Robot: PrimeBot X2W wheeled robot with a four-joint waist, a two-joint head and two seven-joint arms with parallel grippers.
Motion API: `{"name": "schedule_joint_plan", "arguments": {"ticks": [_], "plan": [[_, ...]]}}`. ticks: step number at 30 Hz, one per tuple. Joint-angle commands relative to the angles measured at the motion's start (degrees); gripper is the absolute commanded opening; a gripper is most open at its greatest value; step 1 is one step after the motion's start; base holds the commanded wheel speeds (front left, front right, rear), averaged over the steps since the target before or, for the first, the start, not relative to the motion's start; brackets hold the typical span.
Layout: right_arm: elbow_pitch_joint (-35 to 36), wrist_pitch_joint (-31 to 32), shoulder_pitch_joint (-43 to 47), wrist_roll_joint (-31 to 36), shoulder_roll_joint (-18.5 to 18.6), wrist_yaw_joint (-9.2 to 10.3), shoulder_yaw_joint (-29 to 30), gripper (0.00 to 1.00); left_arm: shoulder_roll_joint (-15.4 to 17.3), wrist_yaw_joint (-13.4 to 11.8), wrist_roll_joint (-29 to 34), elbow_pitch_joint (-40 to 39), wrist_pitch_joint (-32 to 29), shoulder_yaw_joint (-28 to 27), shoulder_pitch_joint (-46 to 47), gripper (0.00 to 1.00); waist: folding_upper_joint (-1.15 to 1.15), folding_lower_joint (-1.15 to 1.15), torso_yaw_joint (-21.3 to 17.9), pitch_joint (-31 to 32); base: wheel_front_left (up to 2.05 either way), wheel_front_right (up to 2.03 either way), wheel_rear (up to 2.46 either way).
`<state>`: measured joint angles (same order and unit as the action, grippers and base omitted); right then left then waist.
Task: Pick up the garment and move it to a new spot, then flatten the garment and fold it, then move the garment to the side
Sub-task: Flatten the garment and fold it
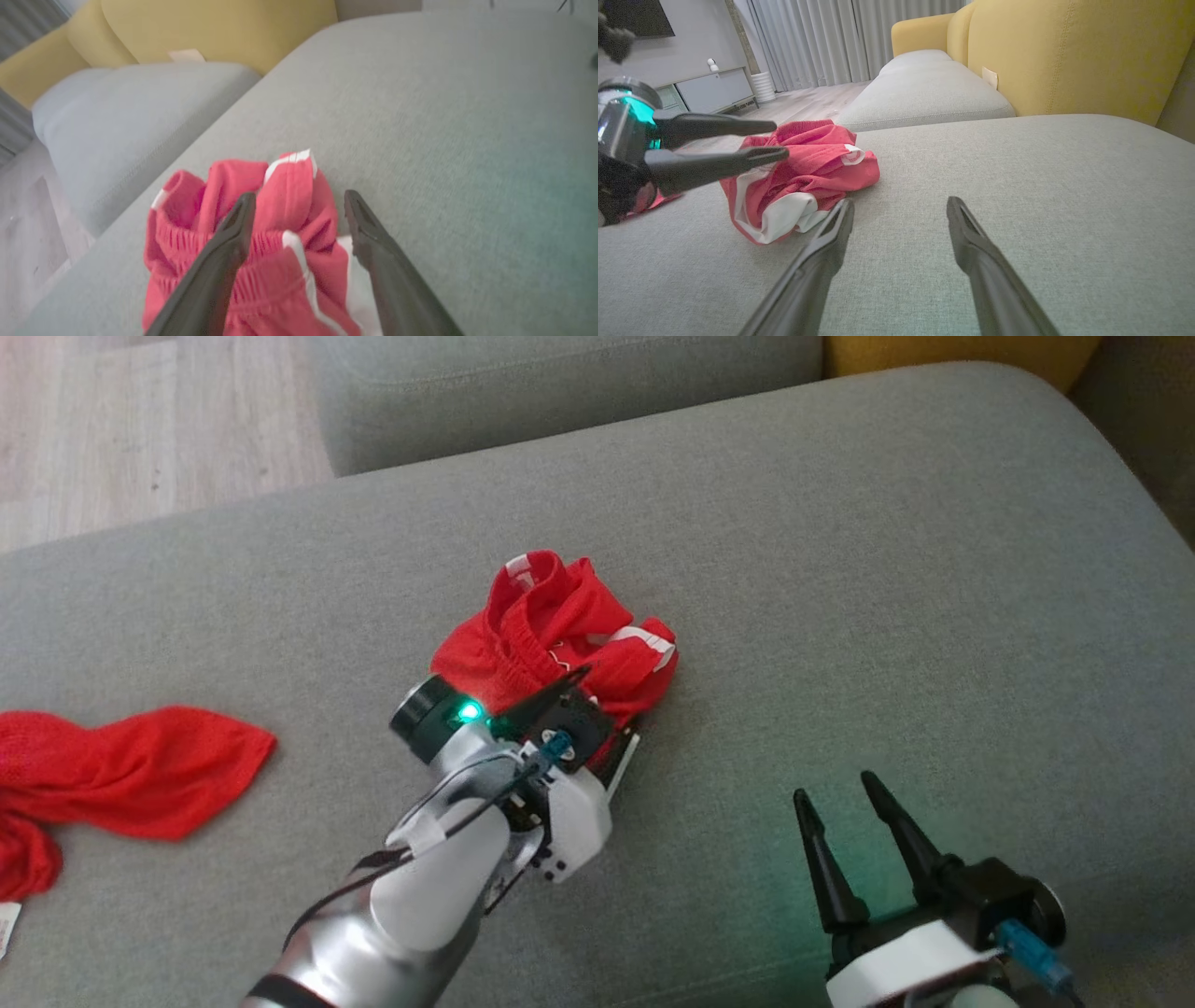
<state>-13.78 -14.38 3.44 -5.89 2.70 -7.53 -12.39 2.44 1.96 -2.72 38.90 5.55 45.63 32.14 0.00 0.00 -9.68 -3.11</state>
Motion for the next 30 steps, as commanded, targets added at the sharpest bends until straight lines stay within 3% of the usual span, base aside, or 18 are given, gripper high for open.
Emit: {"name": "schedule_joint_plan", "arguments": {"ticks": [1, 11, 12, 13, 14, 15, 21, 24, 30], "plan": [[1.72, -0.62, -2.11, 0.12, 0.18, 0.04, -1.07, 1.0, 0.44, -0.53, -0.63, -0.43, -0.61, -1.43, 2.94, 1.0, 0.0, 0.0, 0.11, -0.06, 0.0, 0.0, 0.0], [2.43, -0.62, -1.32, 0.11, 0.18, 0.04, 0.57, 1.0, 0.44, -2.72, -4.88, 2.05, -3.39, 0.65, 1.58, 1.0, 0.0, 0.0, 3.63, 0.73, 0.0, 0.0, 0.0], [2.5, -0.62, -1.3, 0.08, 0.18, 0.04, 0.53, 1.0, 0.44, -2.75, -5.08, 1.85, -3.74, 0.91, 1.31, 0.84, 0.0, 0.0, 3.96, 0.77, 0.0, 0.0, 0.0], [2.62, -0.62, -1.29, 0.04, 0.18, 0.04, 0.54, 1.0, 0.44, -2.56, -5.38, 1.56, -4.06, 1.12, 1.03, 0.48, 0.0, 0.0, 4.28, 0.72, 0.0, 0.0, 0.0], [2.77, -0.62, -1.29, -0.01, 0.18, 0.04, 0.61, 1.0, 0.44, -2.16, -6.08, 1.25, -4.63, 1.18, 0.59, 0.28, 0.0, 0.0, 4.63, 0.65, 0.0, 0.0, 0.0], [2.88, -0.62, -1.3, 0.01, 0.18, 0.04, 0.65, 1.0, 0.44, -1.67, -6.52, 1.04, -5.43, 1.41, 0.23, 0.0, 0.0, 0.0, 4.92, 0.59, 0.0, 0.0, 0.0], [3.06, -0.62, -1.44, 0.09, 0.18, 0.04, 0.75, 1.0, 2.18, 0.15, -7.39, -0.78, -9.79, 2.65, -0.9, 0.0, 0.0, 0.0, 5.84, 0.32, 0.0, 0.0, 0.0], [2.95, -0.62, -1.54, 0.24, 0.18, 0.04, 0.69, 1.0, 2.75, 0.42, -7.98, -2.24, -8.68, 2.4, -1.02, 0.0, 0.0, 0.0, 5.69, 0.49, 0.0, 0.0, 0.0], [2.57, -0.62, -1.52, 0.43, 0.18, 0.04, 0.75, 1.0, 1.27, 3.36, -17.76, -8.5, -4.43, -2.61, 0.14, 0.0, 0.0, 0.0, 4.44, 1.72, 0.0, 0.0, 0.0]]}}
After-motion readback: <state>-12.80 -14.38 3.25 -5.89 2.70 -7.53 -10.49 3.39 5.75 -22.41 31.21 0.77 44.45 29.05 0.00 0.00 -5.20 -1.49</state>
